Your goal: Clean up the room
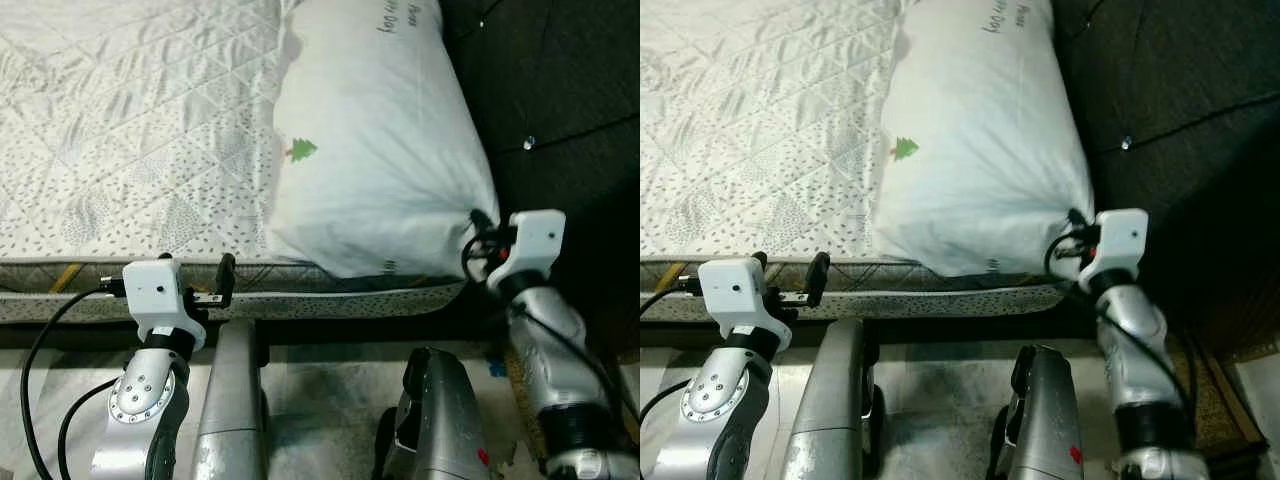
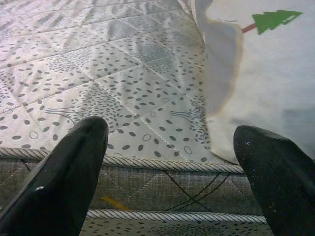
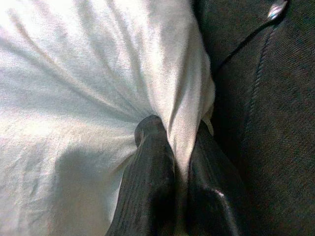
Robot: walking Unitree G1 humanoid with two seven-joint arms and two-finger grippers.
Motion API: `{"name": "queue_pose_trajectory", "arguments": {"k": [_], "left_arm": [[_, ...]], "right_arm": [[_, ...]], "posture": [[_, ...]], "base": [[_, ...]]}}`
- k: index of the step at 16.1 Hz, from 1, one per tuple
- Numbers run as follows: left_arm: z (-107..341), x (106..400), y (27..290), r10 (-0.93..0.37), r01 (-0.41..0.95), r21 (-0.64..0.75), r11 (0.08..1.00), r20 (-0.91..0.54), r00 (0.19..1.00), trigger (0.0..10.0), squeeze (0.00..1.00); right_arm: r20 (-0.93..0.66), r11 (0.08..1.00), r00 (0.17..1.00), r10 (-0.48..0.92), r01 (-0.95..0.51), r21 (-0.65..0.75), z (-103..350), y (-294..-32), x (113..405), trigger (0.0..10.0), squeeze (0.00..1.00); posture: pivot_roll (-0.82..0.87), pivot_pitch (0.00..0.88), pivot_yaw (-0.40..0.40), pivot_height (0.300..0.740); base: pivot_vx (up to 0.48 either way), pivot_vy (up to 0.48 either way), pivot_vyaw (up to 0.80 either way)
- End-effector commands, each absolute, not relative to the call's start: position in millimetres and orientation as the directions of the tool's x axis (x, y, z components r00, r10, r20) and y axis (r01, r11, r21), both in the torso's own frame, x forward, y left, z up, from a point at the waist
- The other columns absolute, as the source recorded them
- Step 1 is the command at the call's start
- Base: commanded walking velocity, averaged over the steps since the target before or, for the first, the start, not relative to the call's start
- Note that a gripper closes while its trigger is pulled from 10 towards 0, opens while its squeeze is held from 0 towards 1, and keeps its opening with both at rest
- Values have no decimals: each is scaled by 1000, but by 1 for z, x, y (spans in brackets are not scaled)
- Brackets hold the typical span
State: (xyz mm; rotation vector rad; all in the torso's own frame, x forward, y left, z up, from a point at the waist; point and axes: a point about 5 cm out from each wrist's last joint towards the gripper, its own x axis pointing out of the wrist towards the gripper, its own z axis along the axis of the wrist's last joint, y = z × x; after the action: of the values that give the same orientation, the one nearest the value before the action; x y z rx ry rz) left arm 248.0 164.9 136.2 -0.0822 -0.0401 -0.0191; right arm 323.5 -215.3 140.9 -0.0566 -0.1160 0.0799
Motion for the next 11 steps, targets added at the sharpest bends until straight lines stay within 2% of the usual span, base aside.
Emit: {"name": "queue_pose_trajectory", "arguments": {"k": [1,6,9,11], "left_arm": [[129,245,166,-22,22,-83,996,12,1000,10000,0],[129,247,166,-25,26,-78,997,12,1000,10000,0],[129,248,164,-29,30,-79,996,13,999,10000,0],[130,249,165,-27,28,-78,997,18,999,10000,0]], "right_arm": [[55,995,994,90,-88,-43,127,-213,314,0,0],[14,994,994,110,-110,-10,125,-202,304,0,0],[30,990,990,138,-138,-13,134,-189,321,0,0],[36,989,989,145,-144,-24,142,-189,334,0,0]], "posture": [[185,225,1,520],[182,233,5,520],[185,233,5,520],[187,232,5,520]], "base": [[0,0,0],[0,0,0],[0,0,0],[0,0,0]]}}
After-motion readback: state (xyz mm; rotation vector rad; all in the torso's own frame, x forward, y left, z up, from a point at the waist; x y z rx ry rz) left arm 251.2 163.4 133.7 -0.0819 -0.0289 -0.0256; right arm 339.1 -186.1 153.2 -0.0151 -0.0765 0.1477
